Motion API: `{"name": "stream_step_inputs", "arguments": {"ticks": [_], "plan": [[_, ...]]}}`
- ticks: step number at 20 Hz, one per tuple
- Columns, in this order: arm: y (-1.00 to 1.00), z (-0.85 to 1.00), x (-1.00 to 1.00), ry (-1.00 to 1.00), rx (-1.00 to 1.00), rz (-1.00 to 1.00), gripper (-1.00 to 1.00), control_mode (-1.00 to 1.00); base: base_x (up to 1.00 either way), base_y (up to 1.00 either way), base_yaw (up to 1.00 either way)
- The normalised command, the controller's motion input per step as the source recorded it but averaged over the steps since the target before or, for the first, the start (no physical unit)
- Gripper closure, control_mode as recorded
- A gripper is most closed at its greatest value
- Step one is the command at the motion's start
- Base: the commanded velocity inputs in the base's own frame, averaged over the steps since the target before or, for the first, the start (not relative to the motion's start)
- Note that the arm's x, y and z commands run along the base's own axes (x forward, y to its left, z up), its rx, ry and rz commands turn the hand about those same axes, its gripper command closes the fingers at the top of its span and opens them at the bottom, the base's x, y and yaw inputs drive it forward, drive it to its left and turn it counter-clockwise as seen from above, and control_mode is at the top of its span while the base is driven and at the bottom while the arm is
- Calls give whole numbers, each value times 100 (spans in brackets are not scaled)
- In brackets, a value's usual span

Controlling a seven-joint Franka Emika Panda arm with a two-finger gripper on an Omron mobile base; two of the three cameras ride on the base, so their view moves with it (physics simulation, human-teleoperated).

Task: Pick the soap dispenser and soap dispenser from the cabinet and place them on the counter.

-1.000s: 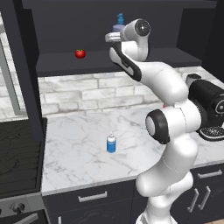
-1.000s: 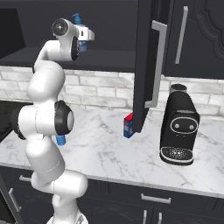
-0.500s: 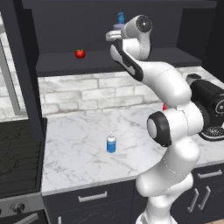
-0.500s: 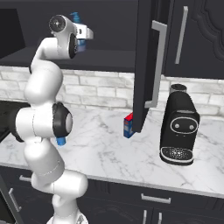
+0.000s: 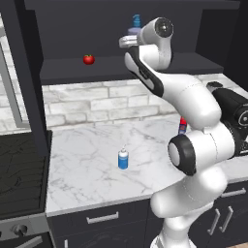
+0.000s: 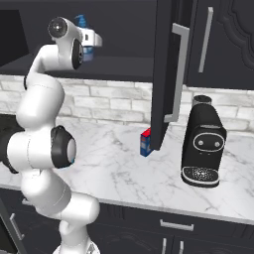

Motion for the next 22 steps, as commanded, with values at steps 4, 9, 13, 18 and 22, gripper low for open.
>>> {"name": "stream_step_inputs", "arguments": {"ticks": [4,9,13,18,22], "plan": [[0,0,-50,-1,0,0,100,-100,0,0,0],[0,0,-54,-1,0,0,100,-100,0,0,0],[0,-2,-56,0,0,0,100,-100,0,0,0],[0,-1,-62,-2,0,0,100,-100,0,0,0],[0,-1,-62,-2,0,0,100,-100,0,0,0]]}}
